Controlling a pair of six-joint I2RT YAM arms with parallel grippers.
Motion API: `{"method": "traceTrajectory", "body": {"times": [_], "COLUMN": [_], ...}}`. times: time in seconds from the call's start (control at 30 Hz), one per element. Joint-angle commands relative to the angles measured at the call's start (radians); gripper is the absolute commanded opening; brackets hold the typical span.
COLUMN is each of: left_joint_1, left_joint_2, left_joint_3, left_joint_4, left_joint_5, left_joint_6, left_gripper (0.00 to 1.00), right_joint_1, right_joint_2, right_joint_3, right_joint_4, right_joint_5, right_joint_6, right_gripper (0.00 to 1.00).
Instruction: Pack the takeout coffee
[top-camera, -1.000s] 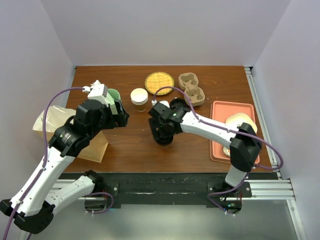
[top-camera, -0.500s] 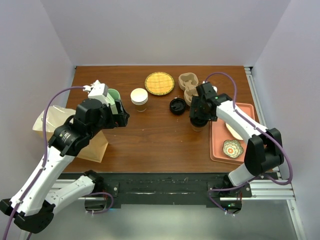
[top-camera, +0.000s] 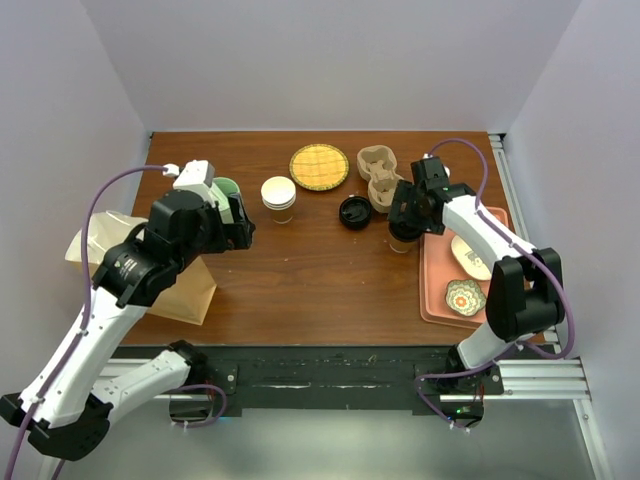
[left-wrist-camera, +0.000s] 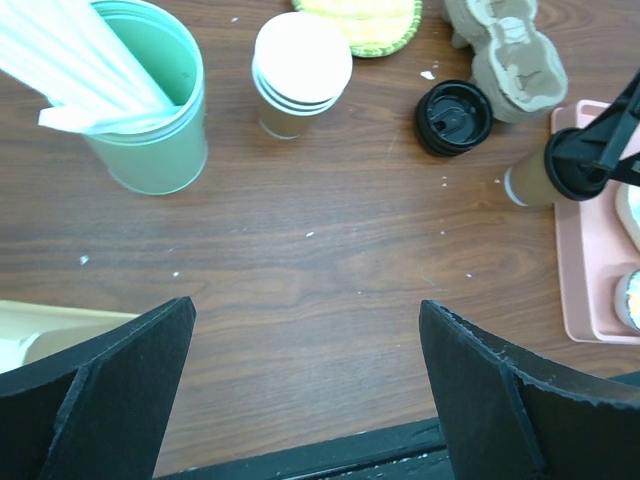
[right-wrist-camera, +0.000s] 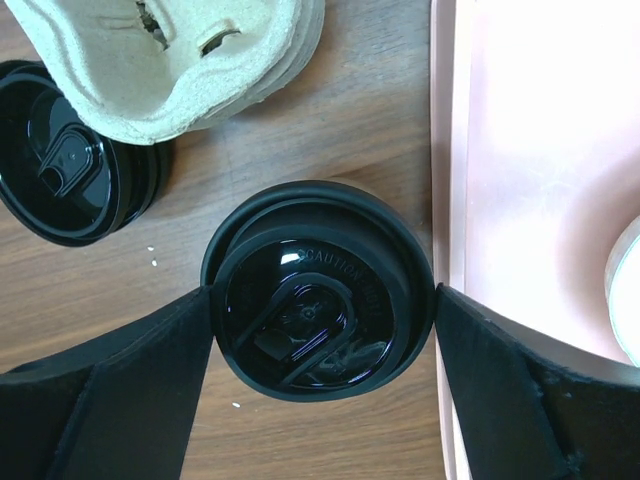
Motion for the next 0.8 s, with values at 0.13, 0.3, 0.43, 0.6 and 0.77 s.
{"method": "traceTrajectory", "body": {"times": [0.13, 0.3, 0.43, 0.6, 0.77], "left_joint_1": [0.000, 0.000, 0.000, 0.006, 0.061], "left_joint_2": [0.008, 0.051, 0.102, 0.149, 0.154], "left_joint_3": [0.110, 0.171, 0.229, 0.256, 0.248], "left_joint_4": [-0.083, -0.190, -0.332, -0.413, -0.414], "left_joint_5": [-0.129, -0.239, -0.328, -0.384, -0.335], "left_joint_6": [0.027, -0.023, -0.042, -0.037, -0.046], "left_gripper": [1.00, 1.00, 0.93, 0.84, 0.66], "right_joint_1": [-0.002, -0.004, -0.002, -0.001, -0.001], "right_joint_2": [-0.012, -0.027, -0.066, -0.156, -0.221], "right_joint_3": [0.141, 0.264, 0.337, 0.327, 0.262], "right_joint_4": [-0.140, -0.290, -0.371, -0.392, -0.373], "right_joint_5": [0.026, 0.063, 0.021, -0.111, -0.240], "right_joint_6": [-0.044, -0.059, -0.091, -0.111, -0.150], "right_gripper": [0.99, 0.99, 0.99, 0.98, 0.98]}}
